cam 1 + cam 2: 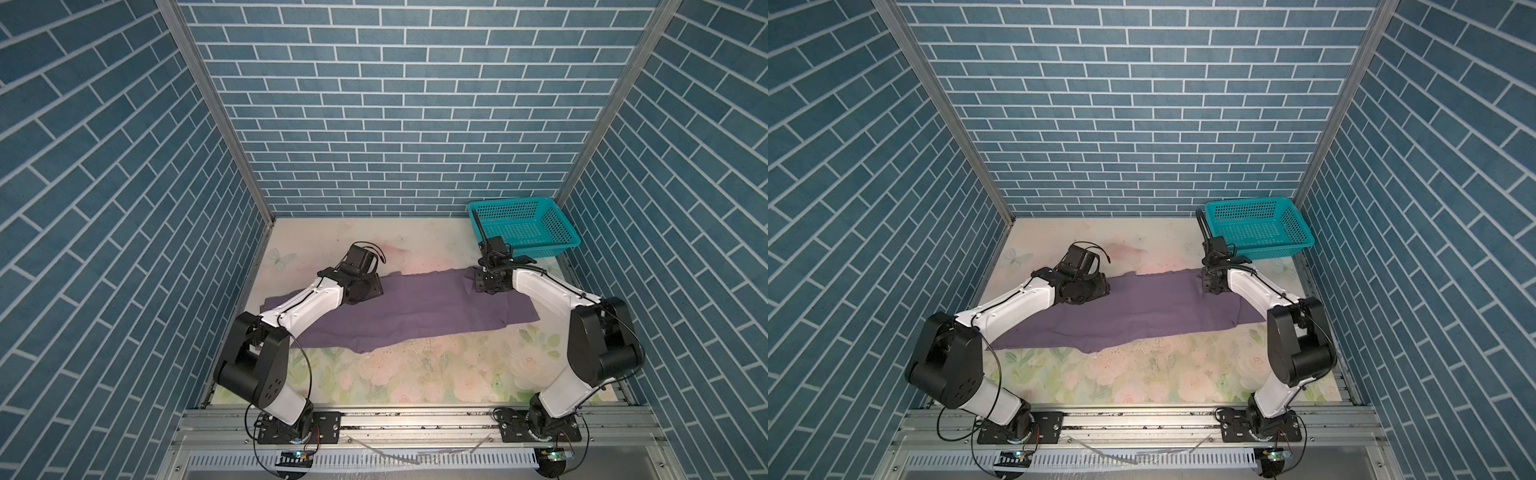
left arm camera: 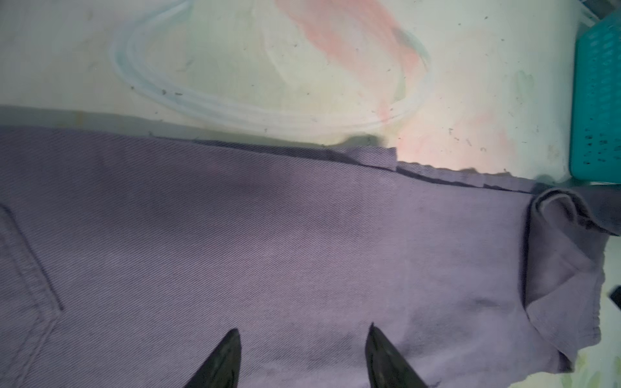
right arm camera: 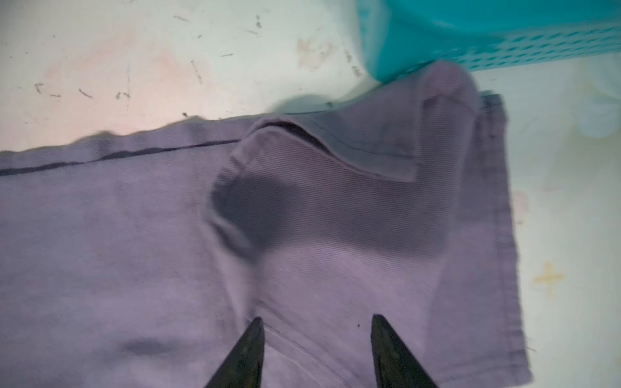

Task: Fold and stack the trousers
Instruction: Smooth out the trousers at the center of the table.

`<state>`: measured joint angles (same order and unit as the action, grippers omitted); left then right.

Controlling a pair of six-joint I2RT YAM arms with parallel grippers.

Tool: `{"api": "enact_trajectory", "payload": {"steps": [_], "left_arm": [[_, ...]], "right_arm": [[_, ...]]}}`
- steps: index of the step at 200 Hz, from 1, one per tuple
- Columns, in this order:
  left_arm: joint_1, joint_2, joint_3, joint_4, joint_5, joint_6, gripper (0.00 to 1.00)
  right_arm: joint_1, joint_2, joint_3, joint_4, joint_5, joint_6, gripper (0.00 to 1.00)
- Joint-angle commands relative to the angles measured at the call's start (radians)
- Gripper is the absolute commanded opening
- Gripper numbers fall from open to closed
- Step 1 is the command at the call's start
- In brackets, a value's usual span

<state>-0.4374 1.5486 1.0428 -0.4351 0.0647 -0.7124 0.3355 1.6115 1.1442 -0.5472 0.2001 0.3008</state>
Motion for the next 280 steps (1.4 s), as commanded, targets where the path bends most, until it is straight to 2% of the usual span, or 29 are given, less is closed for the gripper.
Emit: {"api": "enact_trajectory", "payload": {"steps": [1,17,34,87,109,161,180,184,193,198,226,280], "left_arm": [[0.051,-0.047,-0.060,-0.025,-0.024,-0.014,0.60],[0.088,-0.094,-0.098,-0.032,-0.039,-0.016,0.59],[0.137,-0.159,-0.131,-0.069,-0.071,-0.011,0.59],[0.359,-0.361,-0.298,-0.138,-0.115,0.012,0.63],[0.430,-0.355,-0.334,-0.145,-0.106,0.025,0.63],[0.549,-0.259,-0.406,-0.043,0.015,0.019,0.63],[0.566,-0.227,-0.408,-0.024,0.029,0.019,0.63],[0.569,-0.223,-0.408,-0.021,0.032,0.019,0.63],[0.576,-0.214,-0.410,-0.015,0.035,0.019,0.63],[0.580,-0.212,-0.412,-0.010,0.037,0.019,0.63],[0.621,-0.210,-0.432,0.011,0.055,0.025,0.63],[0.693,-0.178,-0.461,0.038,0.062,0.056,0.63]], "right_arm": [[-0.111,-0.080,-0.048,-0.090,0.110,-0.012,0.54],[-0.212,-0.068,-0.061,-0.106,0.120,0.021,0.55],[-0.292,-0.032,-0.063,-0.093,0.068,0.035,0.55],[-0.348,0.170,0.007,0.011,-0.083,0.019,0.54],[-0.367,0.225,0.035,0.031,-0.111,0.030,0.54],[-0.419,0.277,0.068,0.018,-0.143,0.049,0.55],[-0.424,0.281,0.070,0.010,-0.133,0.058,0.45],[-0.423,0.283,0.072,0.007,-0.134,0.059,0.37],[-0.429,0.292,0.079,-0.002,-0.129,0.066,0.10],[-0.432,0.298,0.085,-0.010,-0.121,0.074,0.00],[-0.466,0.312,0.090,-0.035,-0.103,0.116,0.00],[-0.597,0.304,0.086,-0.054,-0.068,0.142,0.00]]}}
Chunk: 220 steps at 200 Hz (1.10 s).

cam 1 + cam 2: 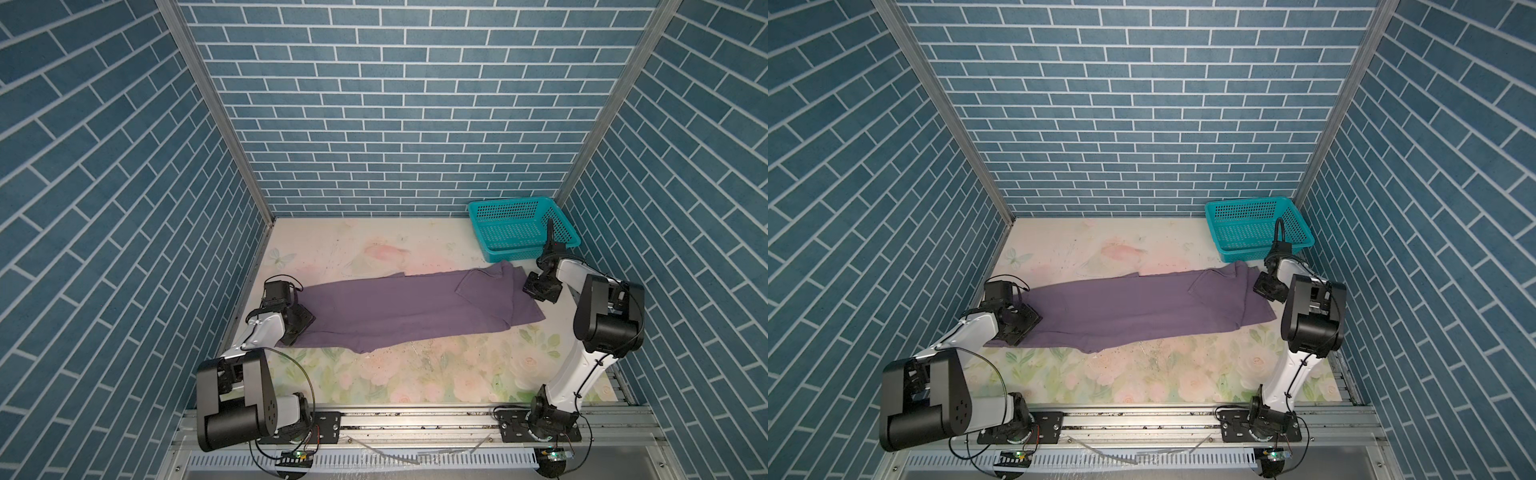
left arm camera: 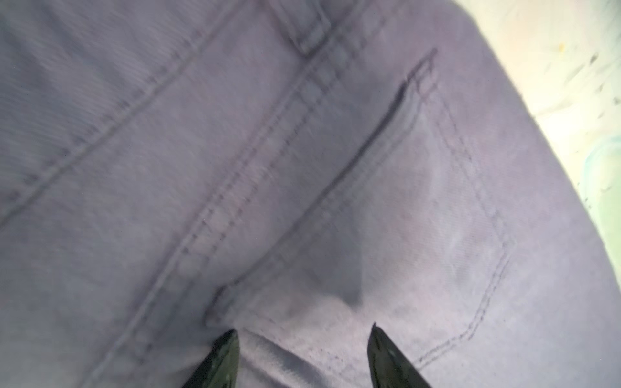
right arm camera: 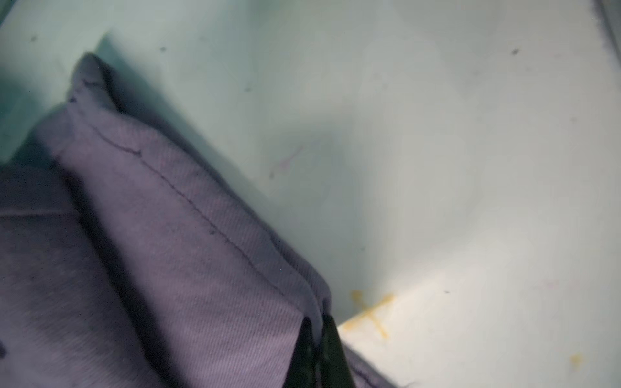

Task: Fold and stack the trousers
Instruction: Smooth out the trousers at the center of the table.

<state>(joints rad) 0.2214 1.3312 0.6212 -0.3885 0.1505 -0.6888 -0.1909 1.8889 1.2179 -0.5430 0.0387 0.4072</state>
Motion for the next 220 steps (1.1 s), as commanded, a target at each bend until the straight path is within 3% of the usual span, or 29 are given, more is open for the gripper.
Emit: {"api": "enact_trajectory", "payload": {"steps": [1,44,65,97,135,168,220], "left_arm": [[0.034,0.041,-0.041,-0.008,-0.024,0.032,0.62],[0.050,0.067,-0.049,0.010,-0.011,0.038,0.62],[0.049,0.056,-0.052,0.013,0.001,0.037,0.61],[0.050,0.024,-0.057,0.007,0.003,0.040,0.61],[0.049,0.005,-0.057,0.010,0.010,0.038,0.62],[0.048,0.002,-0.056,0.003,0.027,0.049,0.62],[0.049,0.000,-0.074,0.012,0.032,0.051,0.62]], "right_arm": [[-0.073,0.028,0.013,-0.059,0.094,0.035,0.00],[-0.087,0.018,0.020,-0.063,0.103,0.028,0.00],[-0.087,-0.022,0.026,-0.080,0.115,0.033,0.20],[-0.065,-0.191,0.020,-0.106,0.151,0.050,0.31],[0.179,-0.300,0.044,-0.123,0.243,0.007,0.54],[0.319,-0.258,0.032,-0.026,0.095,0.070,0.56],[0.491,-0.048,0.119,0.033,-0.049,0.105,0.50]]}}
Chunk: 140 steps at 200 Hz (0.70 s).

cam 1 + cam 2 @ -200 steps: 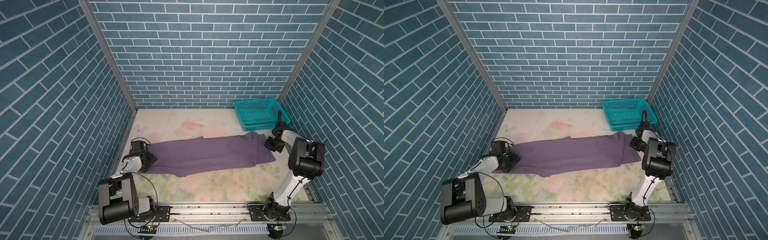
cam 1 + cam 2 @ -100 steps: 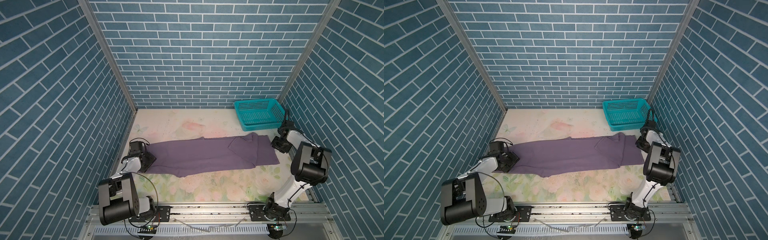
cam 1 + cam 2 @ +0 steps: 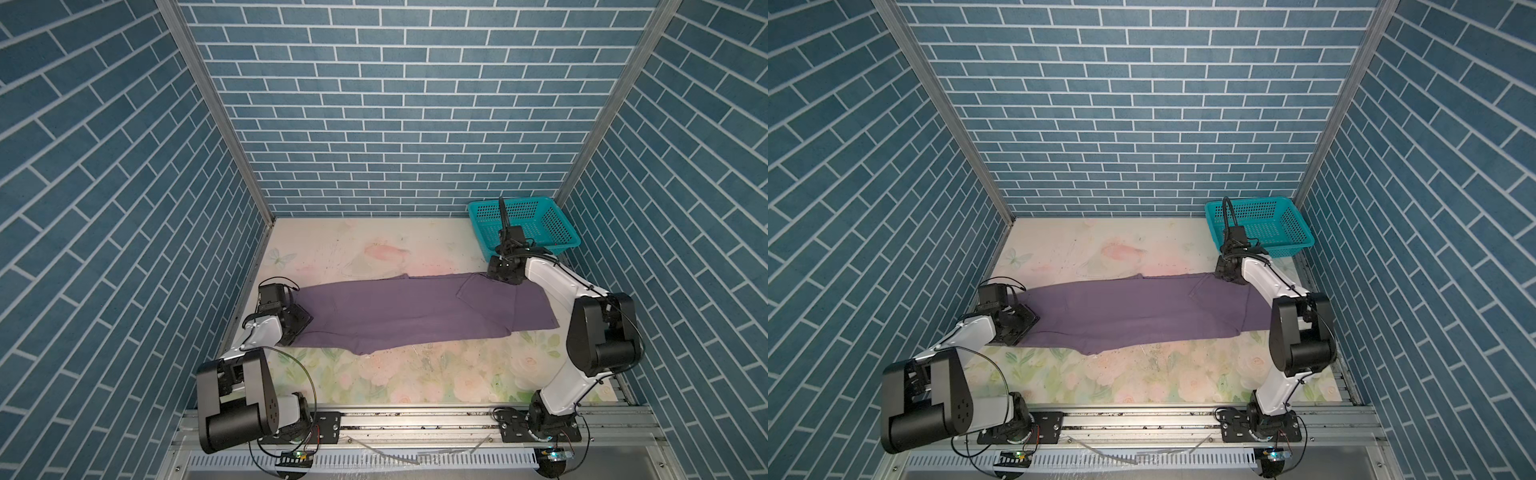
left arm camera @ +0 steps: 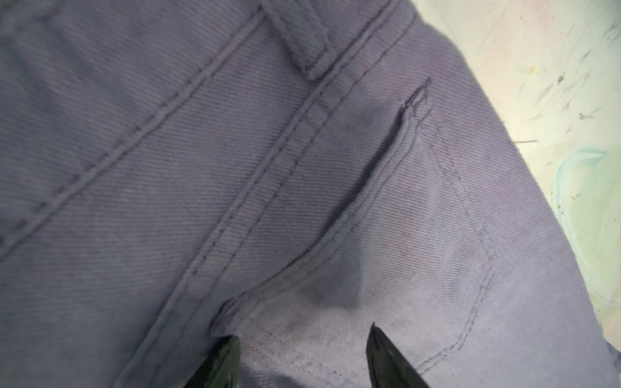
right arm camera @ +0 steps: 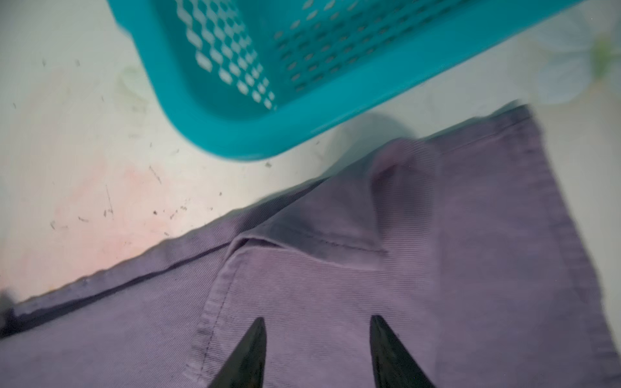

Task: Fold and stack the trousers
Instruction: Smooth out the trousers at the center of the table.

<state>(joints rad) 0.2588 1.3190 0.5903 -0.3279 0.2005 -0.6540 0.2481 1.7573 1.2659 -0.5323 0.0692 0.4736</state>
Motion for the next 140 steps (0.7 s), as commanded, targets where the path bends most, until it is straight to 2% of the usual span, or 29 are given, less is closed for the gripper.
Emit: {"api": "enact_trajectory", "payload": {"steps": [1,78,111,140], "left_arm": [[0.012,0.013,-0.043,-0.048,-0.018,0.016,0.62],[0.012,0.043,-0.052,-0.017,0.001,0.018,0.62],[0.011,0.054,-0.053,-0.010,0.002,0.016,0.62],[0.011,0.067,-0.054,-0.006,0.003,0.020,0.62]], "right_arm": [[0.054,0.087,0.073,0.023,-0.081,0.039,0.49],[0.130,0.245,0.169,0.016,-0.105,0.046,0.50],[0.132,0.266,0.176,-0.025,-0.035,0.064,0.41],[0.132,0.272,0.181,-0.058,0.026,0.065,0.38]]}}
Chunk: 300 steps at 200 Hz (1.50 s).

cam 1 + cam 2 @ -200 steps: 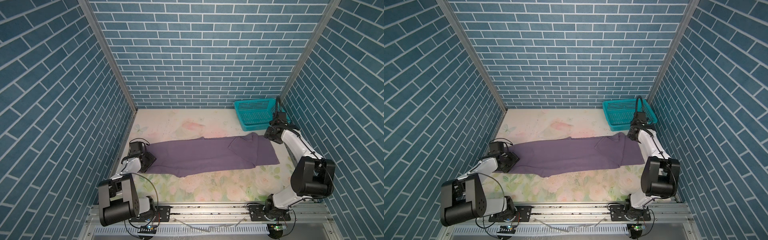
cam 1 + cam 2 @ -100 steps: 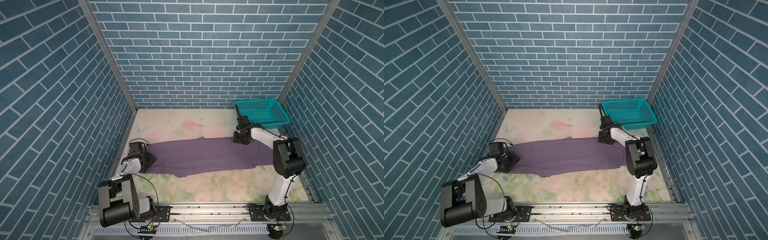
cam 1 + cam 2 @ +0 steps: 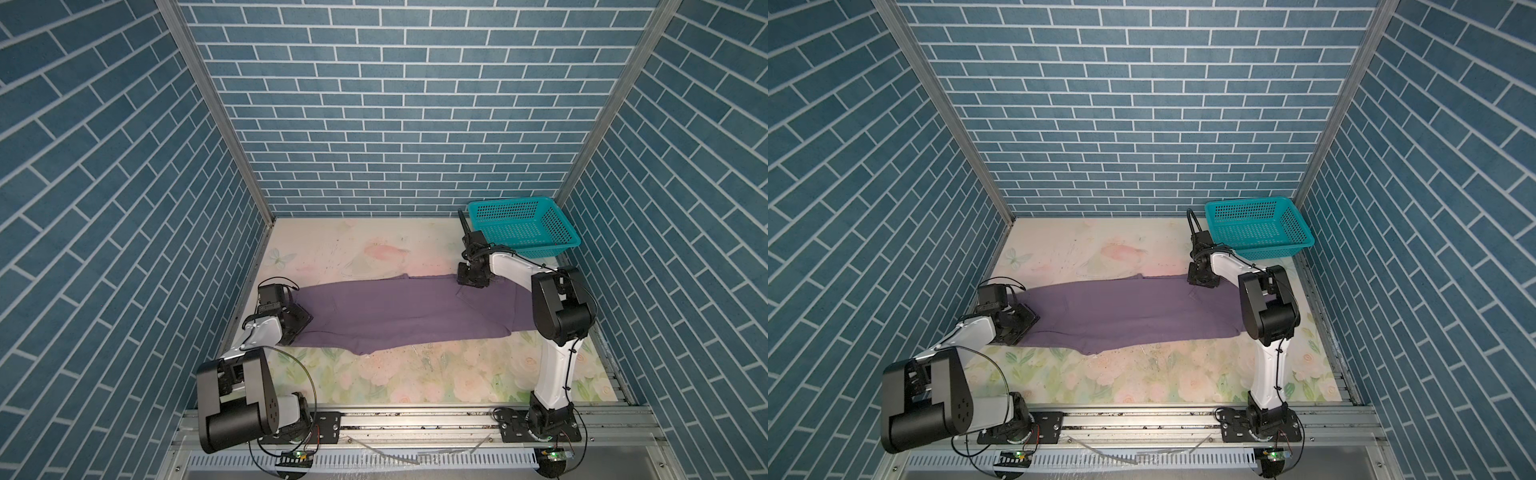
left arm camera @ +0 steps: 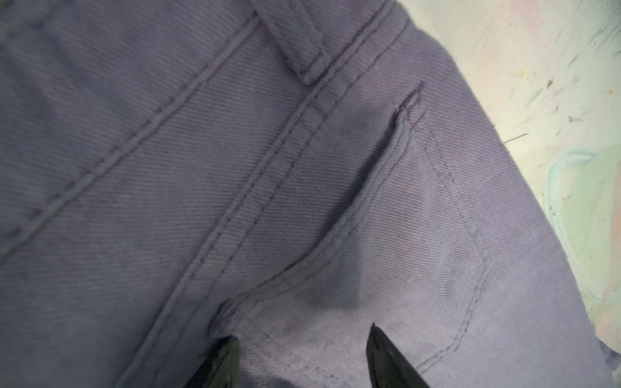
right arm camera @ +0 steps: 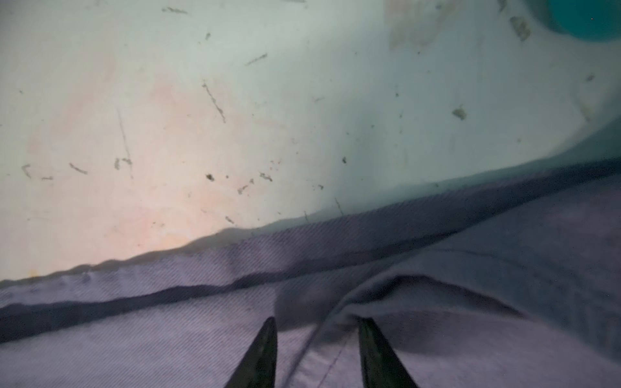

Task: Fold and stack the trousers
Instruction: Smooth out the trousers at the center of the table.

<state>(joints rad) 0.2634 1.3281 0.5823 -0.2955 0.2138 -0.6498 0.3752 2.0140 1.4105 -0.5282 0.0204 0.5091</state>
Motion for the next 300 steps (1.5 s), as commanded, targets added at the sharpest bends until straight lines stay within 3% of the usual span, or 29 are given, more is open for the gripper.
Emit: {"api": "enact_trajectory", "payload": {"steps": [1,21,35,82,119,165,174,184,199,221,257,300], "left_arm": [[0.006,0.058,-0.047,-0.038,-0.009,0.016,0.62],[0.007,0.066,-0.046,-0.036,-0.007,0.013,0.62],[0.007,0.066,-0.045,-0.035,-0.002,0.010,0.62],[0.008,0.060,-0.039,-0.045,-0.004,0.016,0.62],[0.007,0.062,-0.037,-0.041,0.000,0.017,0.62],[0.008,0.066,-0.041,-0.031,0.007,0.017,0.62],[0.008,0.066,-0.041,-0.031,0.009,0.017,0.62],[0.008,0.070,-0.041,-0.033,0.009,0.018,0.62],[0.008,0.069,-0.039,-0.039,0.010,0.024,0.62],[0.007,0.063,-0.039,-0.044,0.006,0.027,0.62],[0.007,0.072,-0.041,-0.034,0.009,0.019,0.62],[0.007,0.079,-0.033,-0.037,0.009,0.018,0.62]], "right_arm": [[0.005,0.016,0.038,-0.065,0.076,0.030,0.37],[0.006,0.032,0.055,-0.104,0.112,0.031,0.23],[0.005,0.038,0.064,-0.124,0.133,0.026,0.00],[-0.048,-0.070,0.021,-0.147,0.162,0.002,0.00],[-0.212,-0.267,-0.069,-0.206,0.171,-0.047,0.00],[-0.421,-0.483,-0.204,-0.236,0.286,-0.083,0.00],[-0.461,-0.506,-0.235,-0.234,0.317,-0.061,0.14],[-0.515,-0.519,-0.265,-0.233,0.322,-0.029,0.41],[-0.602,-0.529,-0.300,-0.228,0.267,0.019,0.54],[-0.665,-0.541,-0.326,-0.210,0.213,0.050,0.60],[-0.668,-0.531,-0.312,-0.207,0.165,0.041,0.62],[-0.665,-0.420,-0.360,-0.149,-0.052,0.012,0.69]]}}
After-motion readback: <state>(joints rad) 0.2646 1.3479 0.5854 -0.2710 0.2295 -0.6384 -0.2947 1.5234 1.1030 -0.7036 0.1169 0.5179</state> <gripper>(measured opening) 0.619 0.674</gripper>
